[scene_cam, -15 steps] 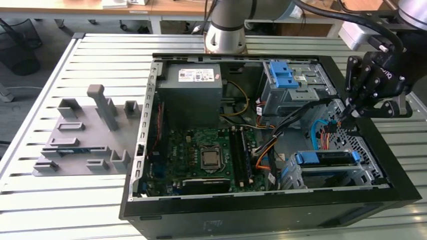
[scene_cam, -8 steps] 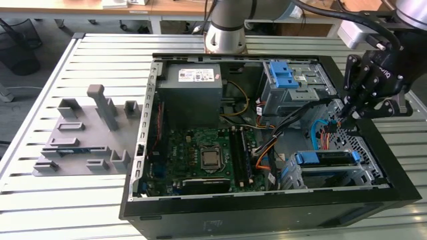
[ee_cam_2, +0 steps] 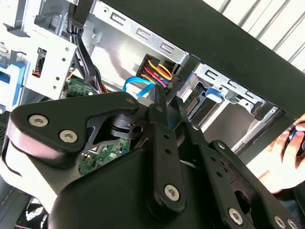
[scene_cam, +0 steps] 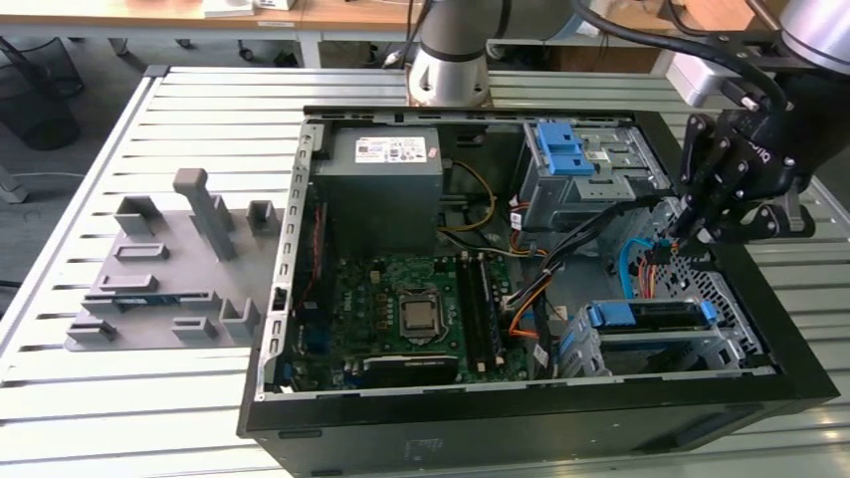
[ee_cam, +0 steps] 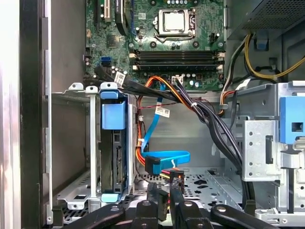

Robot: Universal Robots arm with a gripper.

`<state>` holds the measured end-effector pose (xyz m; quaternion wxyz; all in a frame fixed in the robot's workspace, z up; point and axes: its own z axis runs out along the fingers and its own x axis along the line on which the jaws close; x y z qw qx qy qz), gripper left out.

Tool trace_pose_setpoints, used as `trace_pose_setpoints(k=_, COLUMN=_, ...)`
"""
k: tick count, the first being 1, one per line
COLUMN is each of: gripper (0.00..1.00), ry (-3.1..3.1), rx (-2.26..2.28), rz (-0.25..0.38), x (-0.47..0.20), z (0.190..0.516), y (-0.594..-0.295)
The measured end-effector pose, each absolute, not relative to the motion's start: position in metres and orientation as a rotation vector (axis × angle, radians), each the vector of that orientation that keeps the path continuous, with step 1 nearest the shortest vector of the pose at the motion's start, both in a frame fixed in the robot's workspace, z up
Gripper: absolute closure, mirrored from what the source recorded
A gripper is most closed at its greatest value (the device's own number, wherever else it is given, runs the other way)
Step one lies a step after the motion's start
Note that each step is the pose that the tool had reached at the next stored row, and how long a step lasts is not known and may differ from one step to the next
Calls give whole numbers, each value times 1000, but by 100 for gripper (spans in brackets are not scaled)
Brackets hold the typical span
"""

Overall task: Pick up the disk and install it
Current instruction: 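Insert the first disk wire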

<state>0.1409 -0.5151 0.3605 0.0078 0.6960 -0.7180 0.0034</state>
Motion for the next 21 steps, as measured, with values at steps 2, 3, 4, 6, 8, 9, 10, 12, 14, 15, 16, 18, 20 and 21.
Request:
trace_pose_setpoints(k=2, gripper=75, ry=-2244, rx=2175, rz=12, x=141, z=359, y=-515)
trace_pose_setpoints(k=3, gripper=75, ry=-2244, rx=2174, rz=14, x=141, z=358, y=-515)
trace_pose_setpoints(k=4, gripper=75, ry=-2243, rx=2173, rz=16, x=141, z=357, y=-515)
trace_pose_setpoints(k=6, gripper=75, ry=-2241, rx=2170, rz=20, x=141, z=356, y=-515)
trace_pose_setpoints(k=8, gripper=75, ry=-2239, rx=2168, rz=26, x=141, z=355, y=-515)
trace_pose_setpoints(k=9, gripper=75, ry=-2237, rx=2166, rz=30, x=141, z=355, y=-515)
trace_pose_setpoints(k=10, gripper=75, ry=-2235, rx=2164, rz=34, x=141, z=355, y=-515)
trace_pose_setpoints(k=12, gripper=77, ry=-2232, rx=2161, rz=41, x=141, z=355, y=-515)
trace_pose_setpoints(k=14, gripper=83, ry=-2231, rx=2160, rz=42, x=141, z=355, y=-515)
trace_pose_setpoints(k=15, gripper=83, ry=-2231, rx=2160, rz=43, x=141, z=355, y=-515)
trace_pose_setpoints(k=16, gripper=83, ry=-2231, rx=2160, rz=43, x=141, z=355, y=-515)
trace_pose_setpoints(k=18, gripper=83, ry=-2232, rx=2161, rz=43, x=141, z=355, y=-515)
trace_pose_setpoints(k=20, gripper=83, ry=-2237, rx=2165, rz=54, x=139, z=355, y=-515)
trace_pose_setpoints(k=21, gripper=83, ry=-2241, rx=2169, rz=62, x=138, z=355, y=-515)
